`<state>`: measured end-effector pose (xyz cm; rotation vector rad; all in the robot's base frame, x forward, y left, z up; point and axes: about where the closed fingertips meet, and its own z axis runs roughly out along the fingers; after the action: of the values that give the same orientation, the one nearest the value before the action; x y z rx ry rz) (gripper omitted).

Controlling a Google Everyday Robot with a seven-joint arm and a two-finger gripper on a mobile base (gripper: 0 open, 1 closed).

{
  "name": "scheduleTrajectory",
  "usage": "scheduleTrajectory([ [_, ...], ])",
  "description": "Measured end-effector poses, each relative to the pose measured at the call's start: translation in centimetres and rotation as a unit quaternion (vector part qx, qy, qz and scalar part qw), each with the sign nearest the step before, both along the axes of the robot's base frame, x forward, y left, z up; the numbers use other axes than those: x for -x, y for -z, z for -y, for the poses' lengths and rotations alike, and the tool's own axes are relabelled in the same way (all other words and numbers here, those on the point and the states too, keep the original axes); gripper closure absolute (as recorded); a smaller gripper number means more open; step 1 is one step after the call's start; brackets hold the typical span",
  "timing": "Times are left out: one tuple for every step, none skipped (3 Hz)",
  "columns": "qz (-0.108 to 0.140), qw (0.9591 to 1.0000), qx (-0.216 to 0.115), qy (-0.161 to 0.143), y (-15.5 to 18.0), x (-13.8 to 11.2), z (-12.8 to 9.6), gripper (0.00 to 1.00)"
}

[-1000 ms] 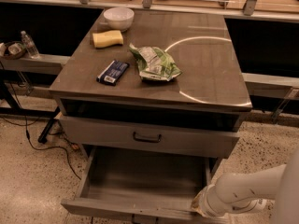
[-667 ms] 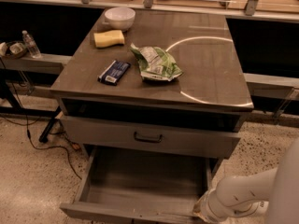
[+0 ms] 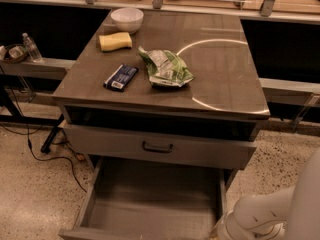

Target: Open middle drawer

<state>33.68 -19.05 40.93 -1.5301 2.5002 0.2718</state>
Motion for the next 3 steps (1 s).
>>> scheduleTrajectory([
  [0.0, 1.0, 0.0, 0.0, 0.0, 0.0, 0.0, 1.0],
  [0.014, 0.9999, -0.004, 0.009, -0.5, -0.5, 0.6, 1.0],
  [0.058, 0.9981, -0.02, -0.004, -2.7, -2.2, 0.5, 1.0],
])
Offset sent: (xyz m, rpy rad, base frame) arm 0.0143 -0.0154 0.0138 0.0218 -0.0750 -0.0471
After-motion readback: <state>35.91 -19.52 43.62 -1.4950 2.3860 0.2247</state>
